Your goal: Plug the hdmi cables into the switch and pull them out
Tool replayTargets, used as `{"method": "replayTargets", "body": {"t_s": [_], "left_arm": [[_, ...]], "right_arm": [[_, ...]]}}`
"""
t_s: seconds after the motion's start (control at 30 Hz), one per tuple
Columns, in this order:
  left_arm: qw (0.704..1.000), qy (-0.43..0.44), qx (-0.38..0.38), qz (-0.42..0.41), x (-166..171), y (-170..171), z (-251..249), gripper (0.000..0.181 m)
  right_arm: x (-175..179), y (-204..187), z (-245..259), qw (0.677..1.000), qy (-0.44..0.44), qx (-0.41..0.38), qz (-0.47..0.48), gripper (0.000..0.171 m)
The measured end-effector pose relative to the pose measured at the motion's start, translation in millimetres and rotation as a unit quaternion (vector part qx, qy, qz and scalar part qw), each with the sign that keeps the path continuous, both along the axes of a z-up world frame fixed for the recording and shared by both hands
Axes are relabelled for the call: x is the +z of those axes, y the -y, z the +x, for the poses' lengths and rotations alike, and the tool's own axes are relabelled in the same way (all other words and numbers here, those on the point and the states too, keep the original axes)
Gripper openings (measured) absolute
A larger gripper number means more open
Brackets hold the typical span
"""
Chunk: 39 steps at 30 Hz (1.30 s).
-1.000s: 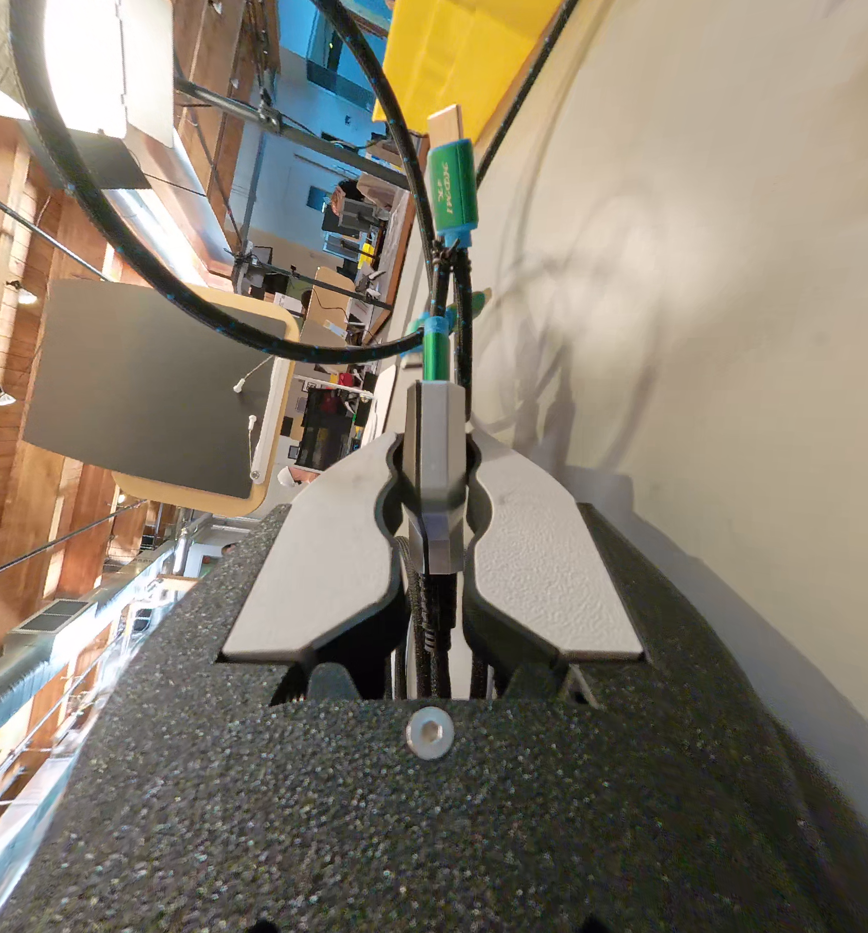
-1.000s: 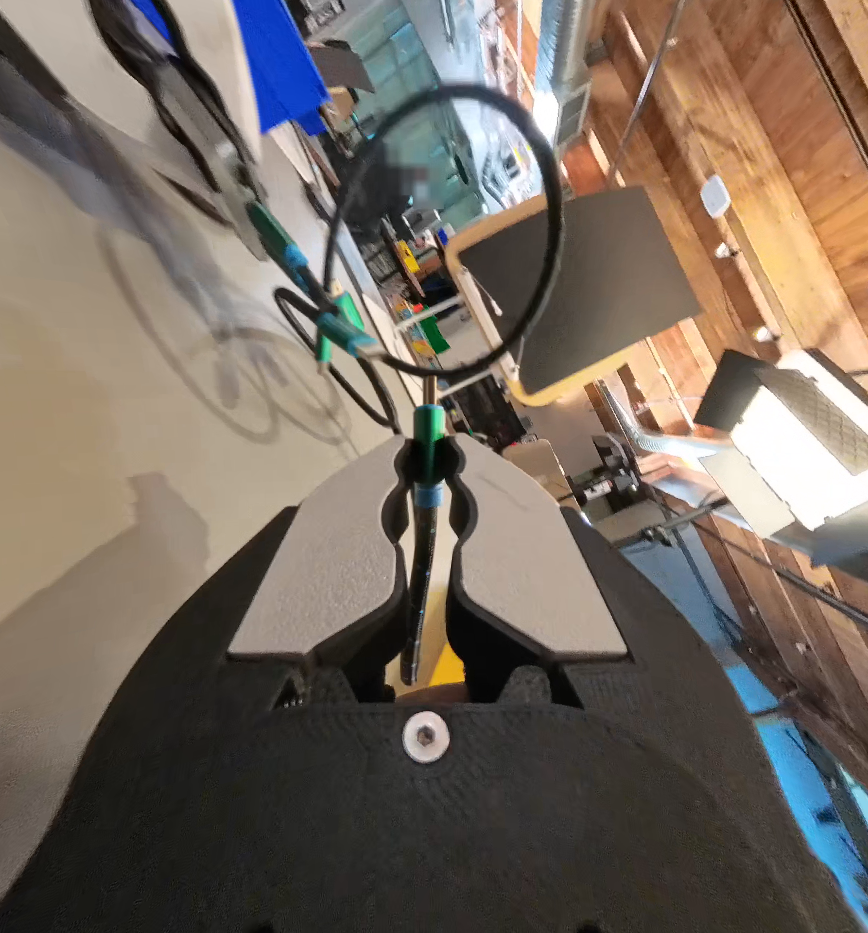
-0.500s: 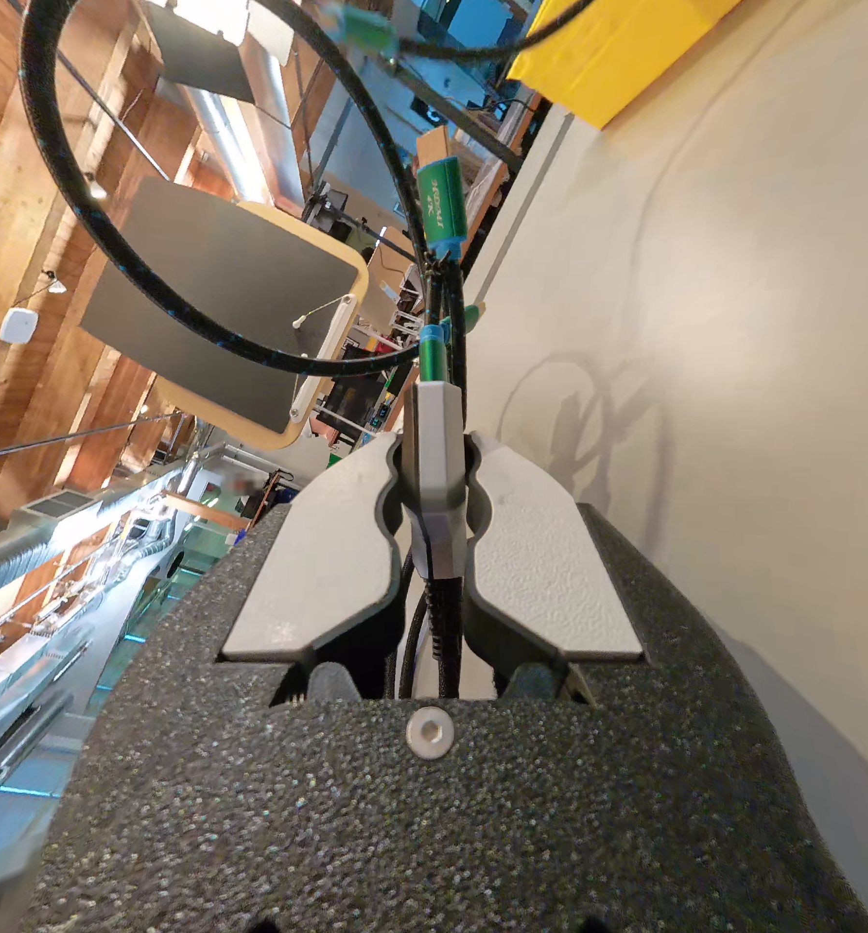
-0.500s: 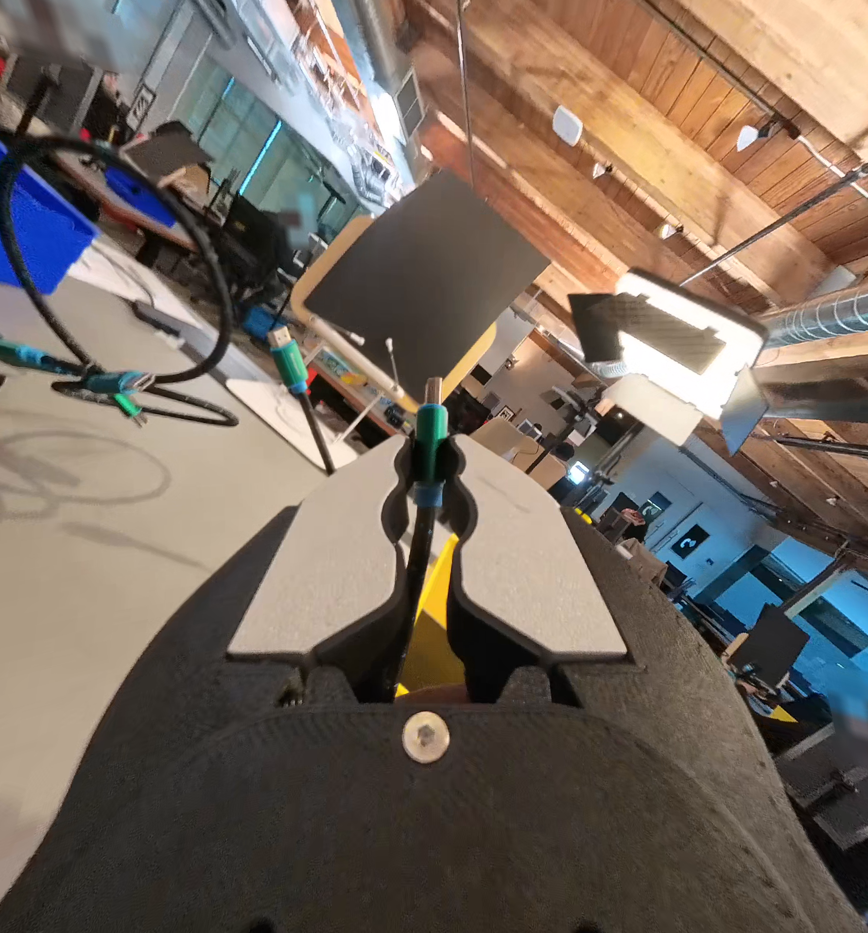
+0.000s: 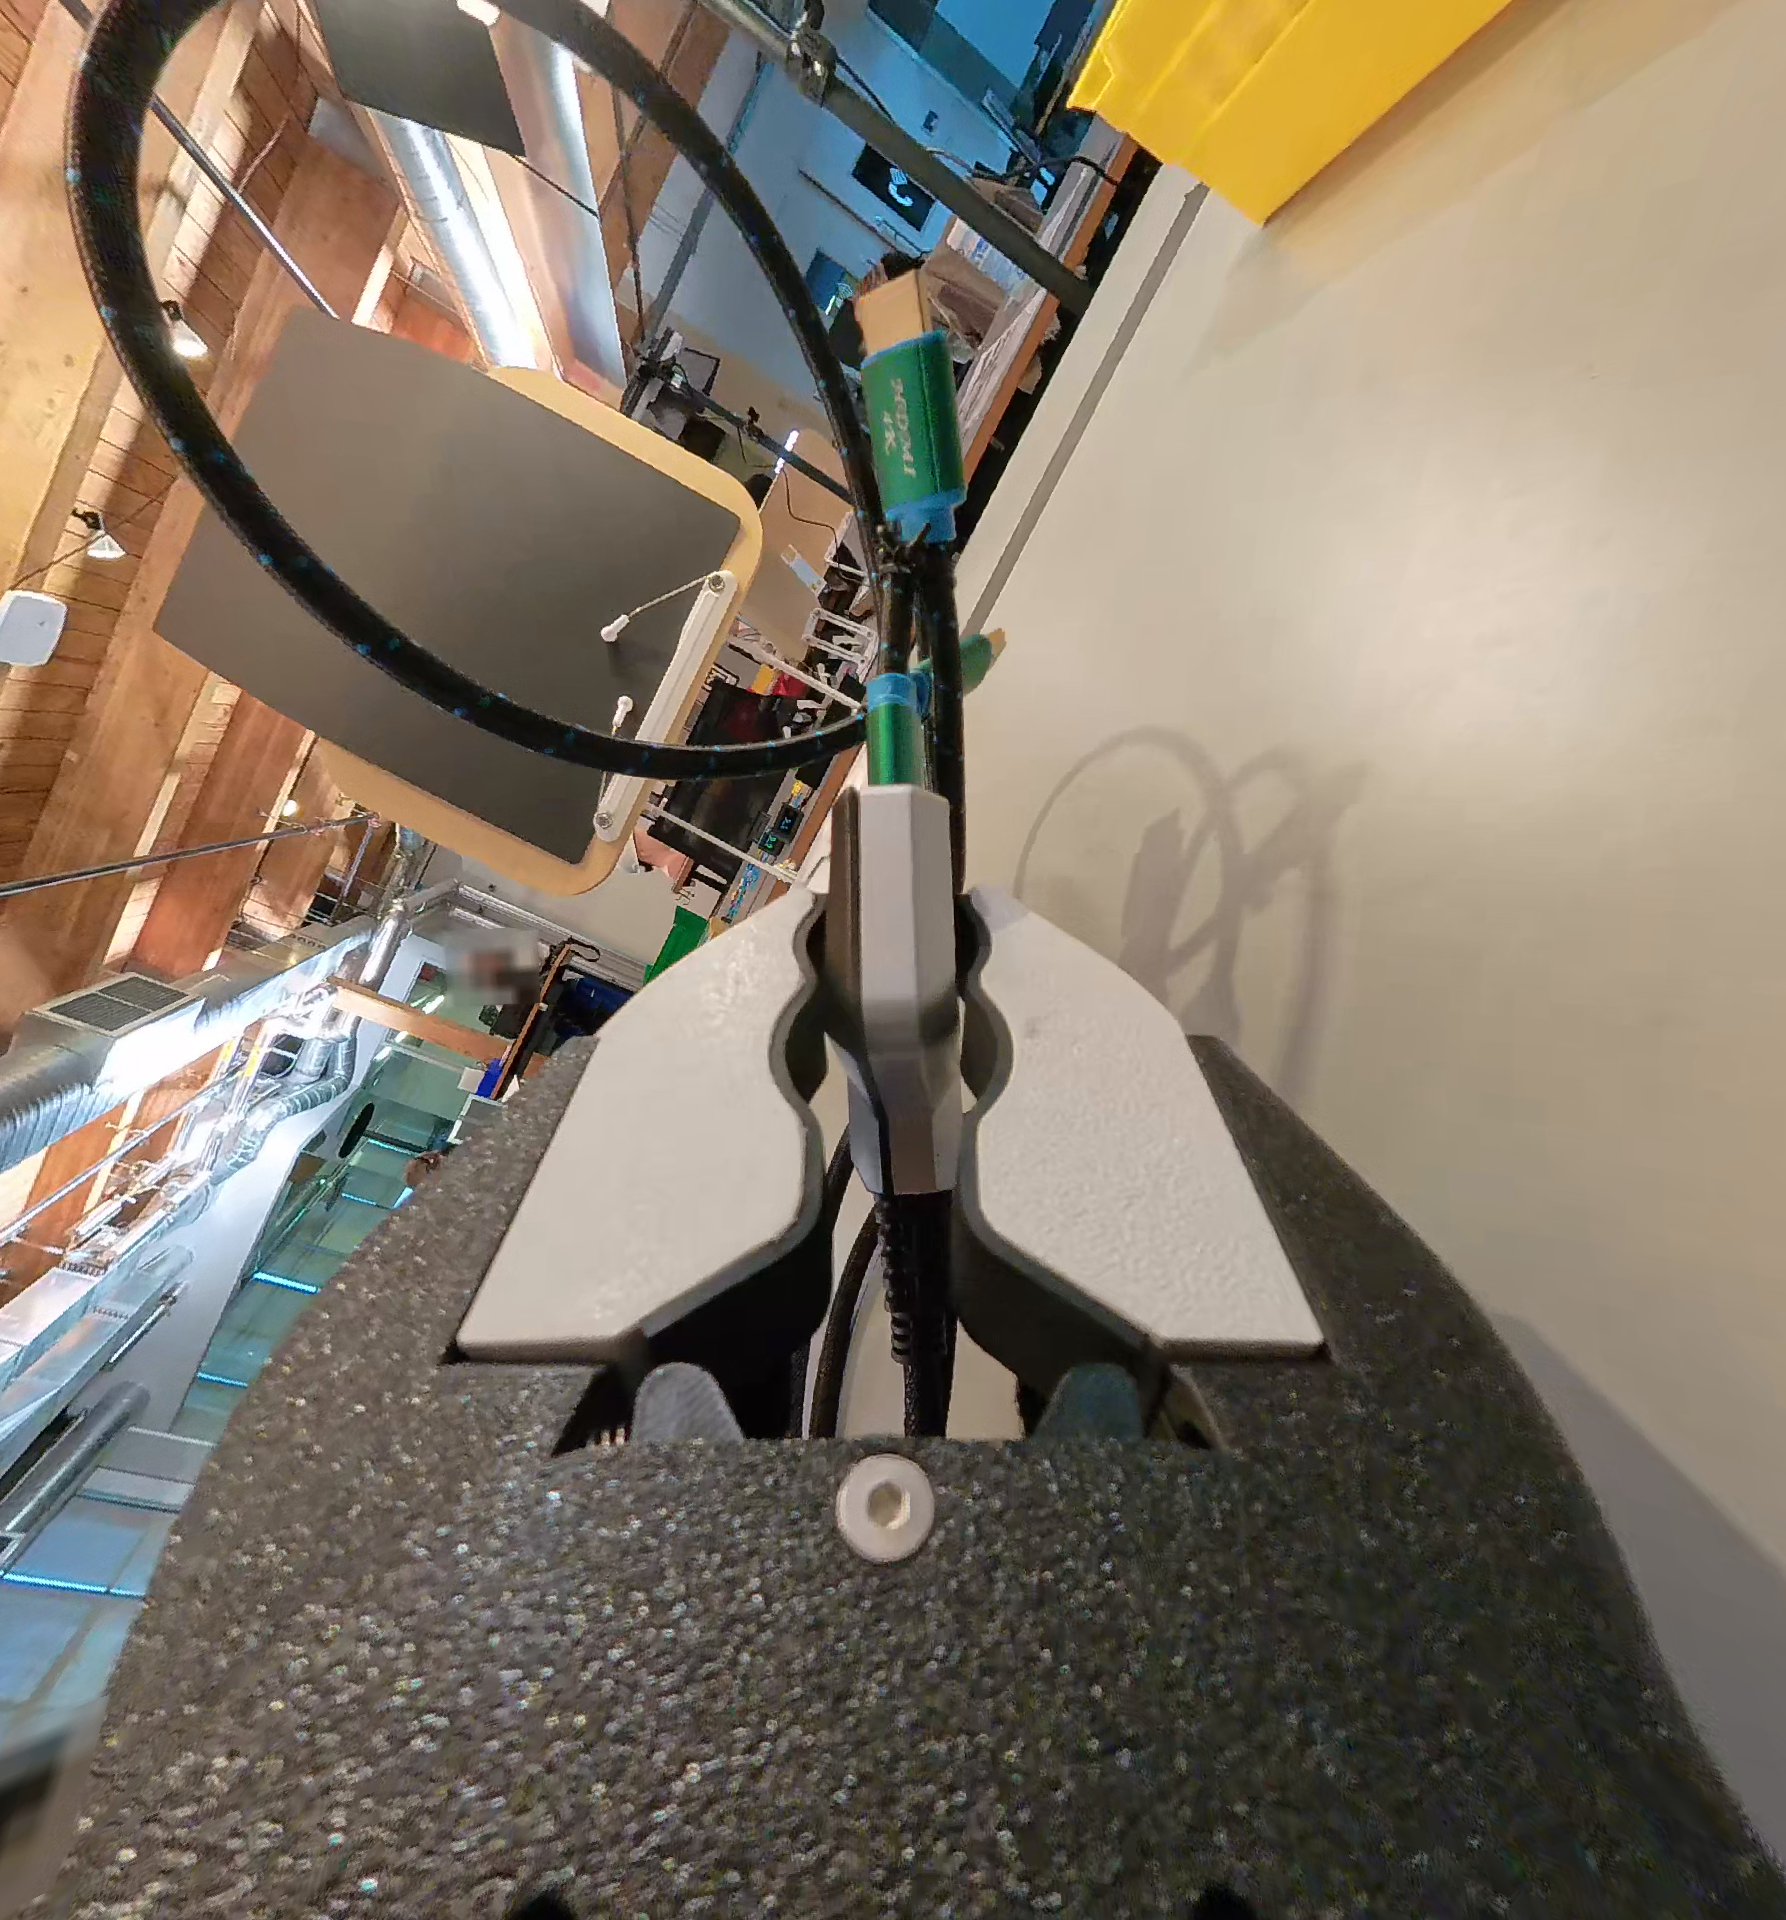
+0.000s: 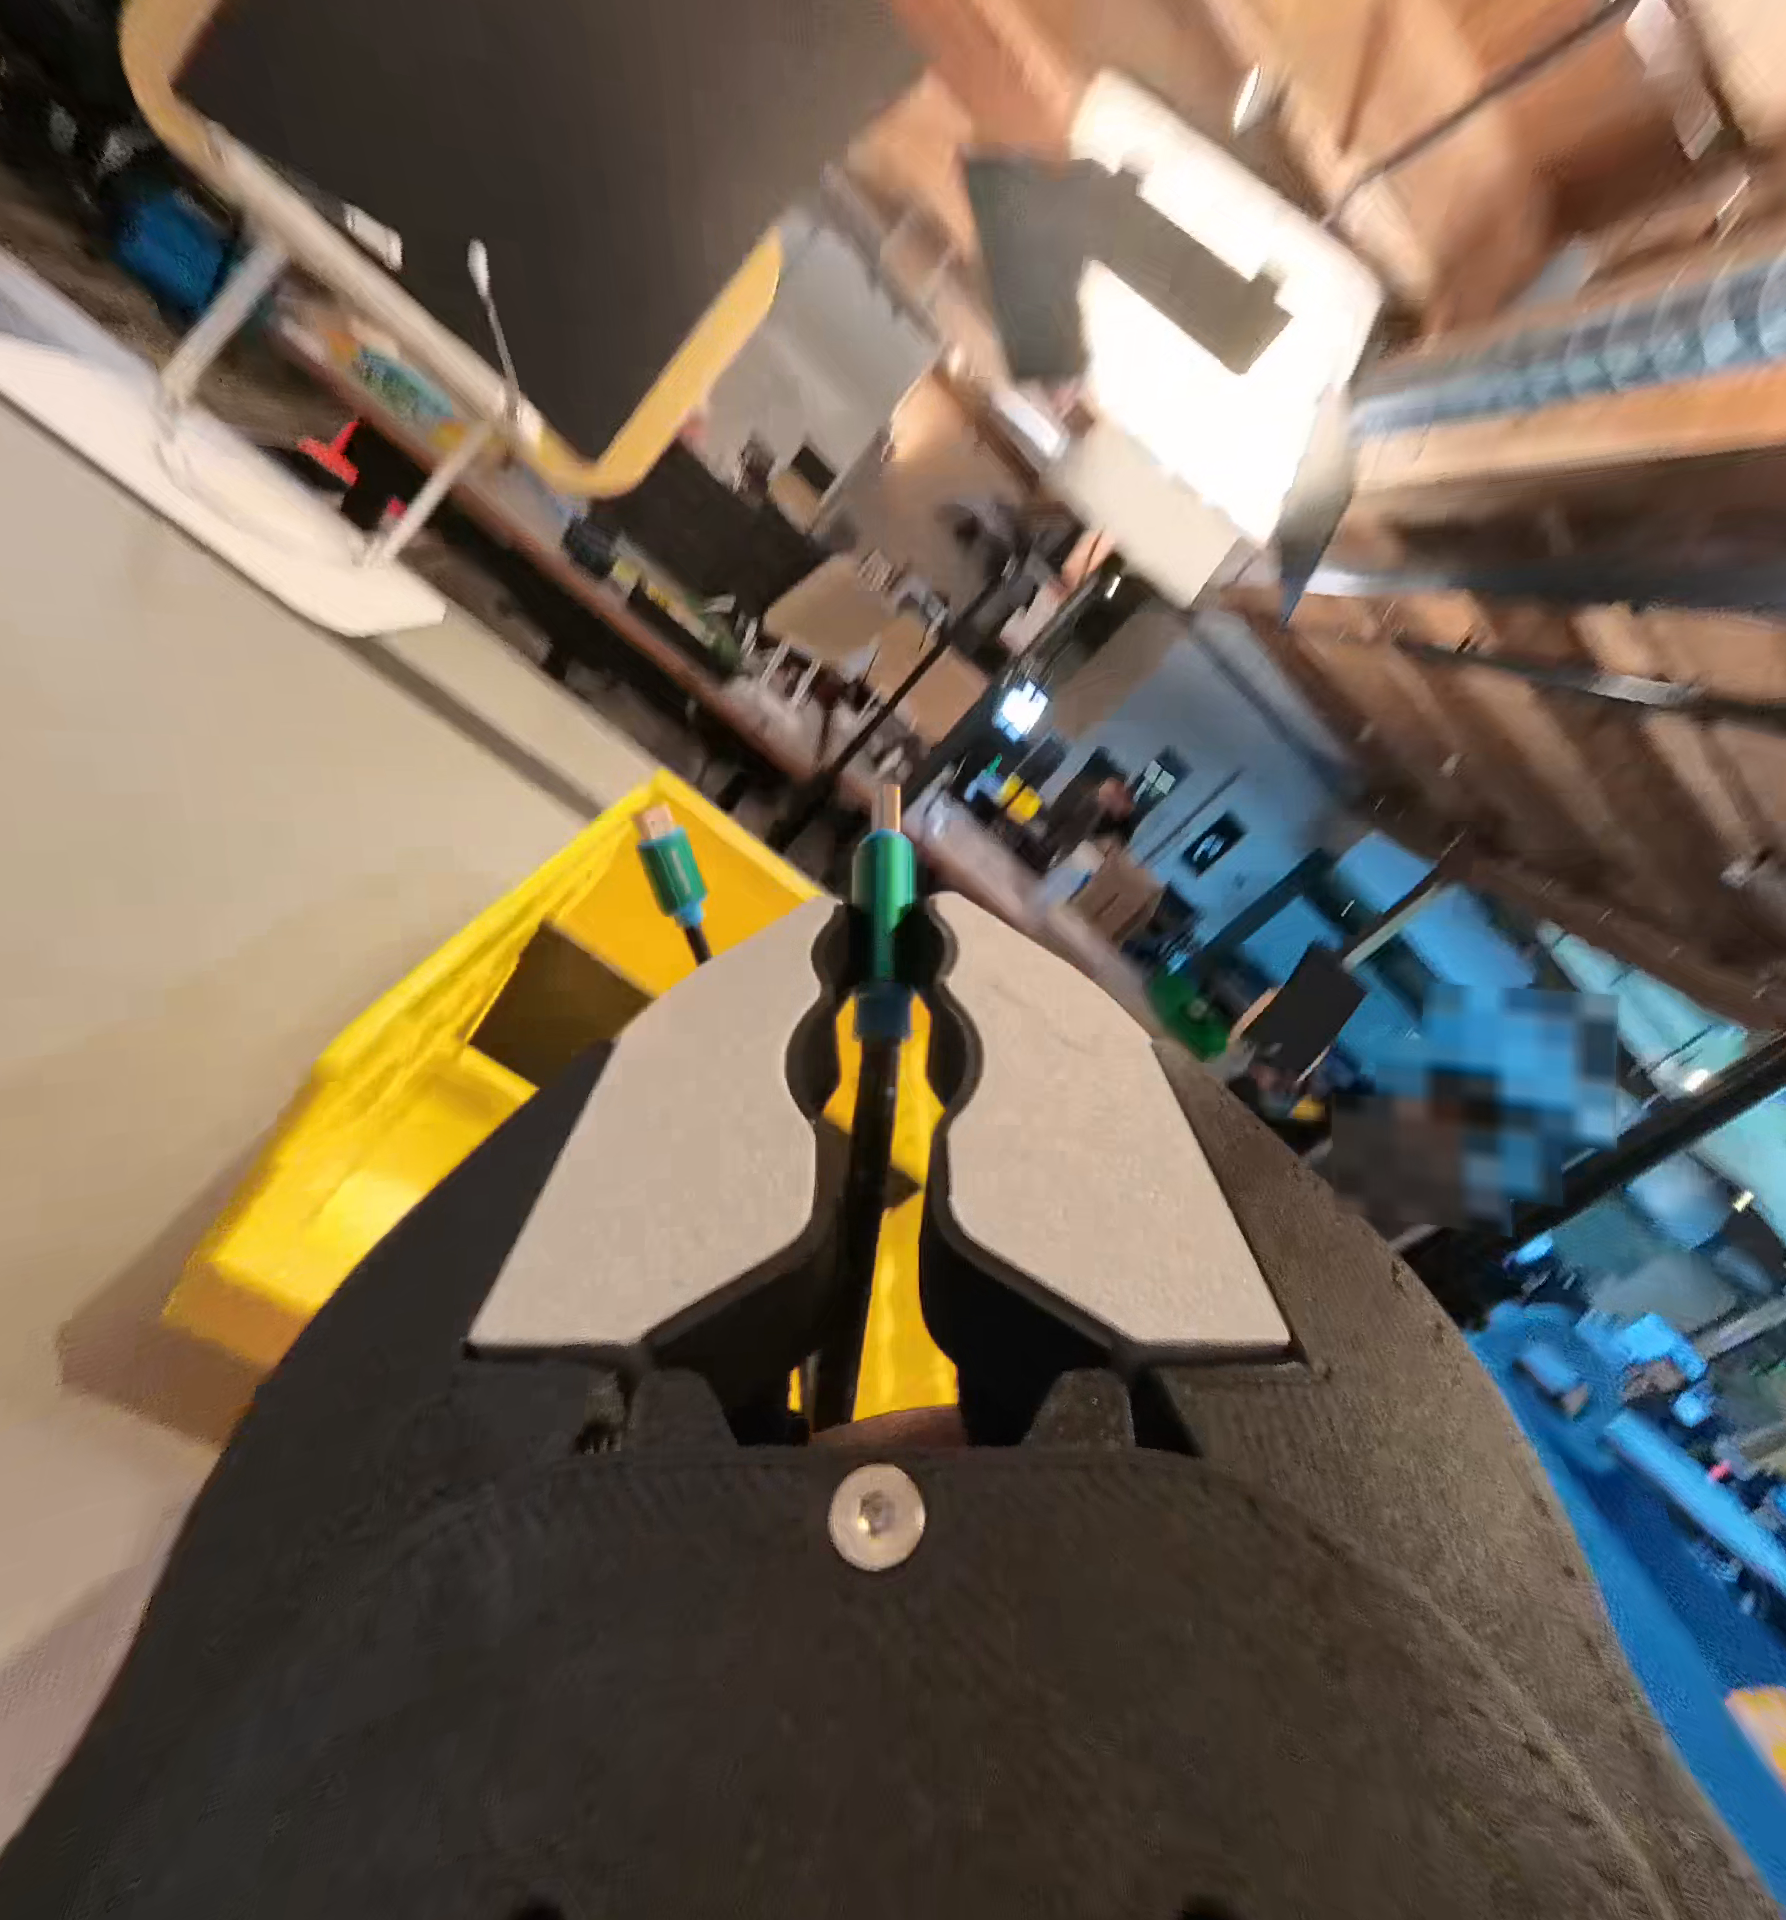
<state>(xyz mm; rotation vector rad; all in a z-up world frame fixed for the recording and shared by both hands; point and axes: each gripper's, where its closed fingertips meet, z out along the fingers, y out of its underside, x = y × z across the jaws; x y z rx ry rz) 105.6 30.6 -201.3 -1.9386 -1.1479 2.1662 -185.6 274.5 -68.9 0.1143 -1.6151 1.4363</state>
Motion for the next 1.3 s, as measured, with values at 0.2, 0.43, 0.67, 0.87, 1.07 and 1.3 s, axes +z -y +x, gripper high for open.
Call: {"method": "replayTargets", "body": {"t_s": [0.2,0.43,0.67,0.87,1.07,1.3], "left_arm": [[1.0,0.021,-0.002,-0.01,-6,-2,-4,0.022],[0.999,0.031,-0.006,-0.014,-10,-4,-6,0.023],[0.999,0.039,-0.013,-0.017,-12,-7,-7,0.023],[0.999,0.044,-0.016,-0.018,-13,-9,-8,0.023],[0.999,0.047,-0.017,-0.02,-14,-10,-8,0.023],[0.994,0.081,-0.044,-0.054,-24,-29,-16,0.023]], "right_arm": [[-79,21,-27,0.988,0.123,-0.025,0.095,0.013],[-118,56,-30,0.941,0.302,0.021,0.152,0.016],[-141,80,-14,0.823,0.542,0.108,0.132,0.015],[-102,78,-10,0.737,0.64,0.216,-0.011,0.024],[-89,38,-1,0.812,0.549,0.198,-0.006,0.029],[-114,28,78,0.87,0.427,0.241,0.055,0.023]]}}
